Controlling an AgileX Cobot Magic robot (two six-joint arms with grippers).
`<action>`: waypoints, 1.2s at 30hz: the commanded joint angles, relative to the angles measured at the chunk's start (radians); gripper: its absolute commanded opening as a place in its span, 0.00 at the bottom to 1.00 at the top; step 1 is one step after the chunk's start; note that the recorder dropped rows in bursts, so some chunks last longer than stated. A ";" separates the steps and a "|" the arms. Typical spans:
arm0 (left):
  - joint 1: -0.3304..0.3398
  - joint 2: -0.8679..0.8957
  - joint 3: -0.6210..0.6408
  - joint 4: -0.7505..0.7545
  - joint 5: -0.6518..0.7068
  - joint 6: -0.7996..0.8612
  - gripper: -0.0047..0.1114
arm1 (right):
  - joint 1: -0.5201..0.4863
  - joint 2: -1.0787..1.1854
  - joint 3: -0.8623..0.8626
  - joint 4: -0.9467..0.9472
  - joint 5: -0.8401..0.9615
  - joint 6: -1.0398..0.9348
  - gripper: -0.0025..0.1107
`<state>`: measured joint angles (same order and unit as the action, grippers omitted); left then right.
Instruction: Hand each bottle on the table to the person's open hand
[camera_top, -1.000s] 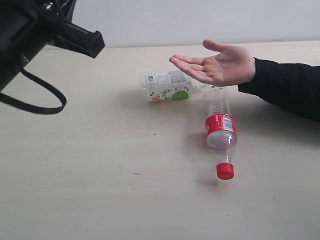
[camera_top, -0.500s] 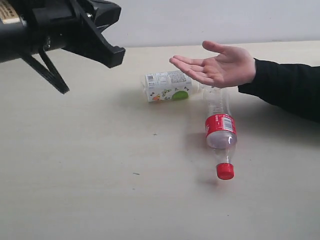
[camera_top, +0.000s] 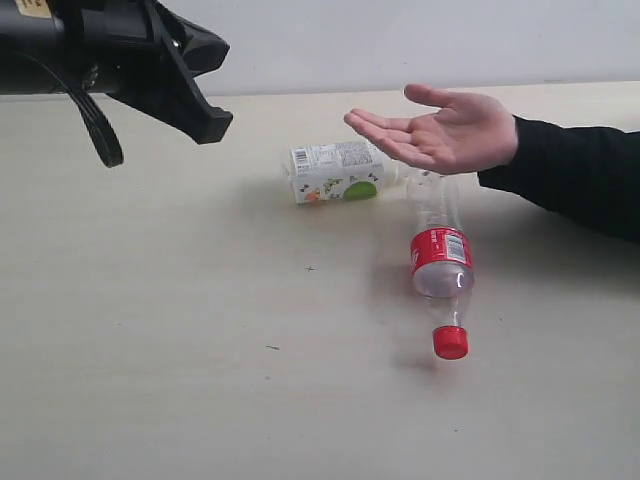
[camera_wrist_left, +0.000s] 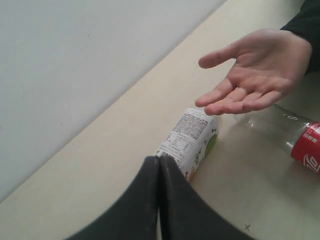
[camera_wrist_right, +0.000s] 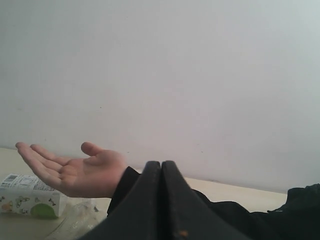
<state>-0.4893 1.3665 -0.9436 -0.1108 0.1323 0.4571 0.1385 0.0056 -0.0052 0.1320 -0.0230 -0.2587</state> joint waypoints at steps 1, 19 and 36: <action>0.002 0.002 -0.009 -0.013 0.001 -0.023 0.04 | 0.001 -0.006 0.005 0.000 -0.005 -0.001 0.02; 0.002 -0.003 -0.009 -0.015 0.015 -0.055 0.04 | 0.001 -0.006 0.005 0.000 -0.005 -0.001 0.02; -0.231 -0.962 0.661 -0.035 -0.269 -0.353 0.04 | 0.001 -0.006 0.005 0.000 -0.005 -0.001 0.02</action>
<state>-0.6942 0.4931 -0.3260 -0.1336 -0.1710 0.1498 0.1385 0.0056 -0.0052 0.1320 -0.0230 -0.2587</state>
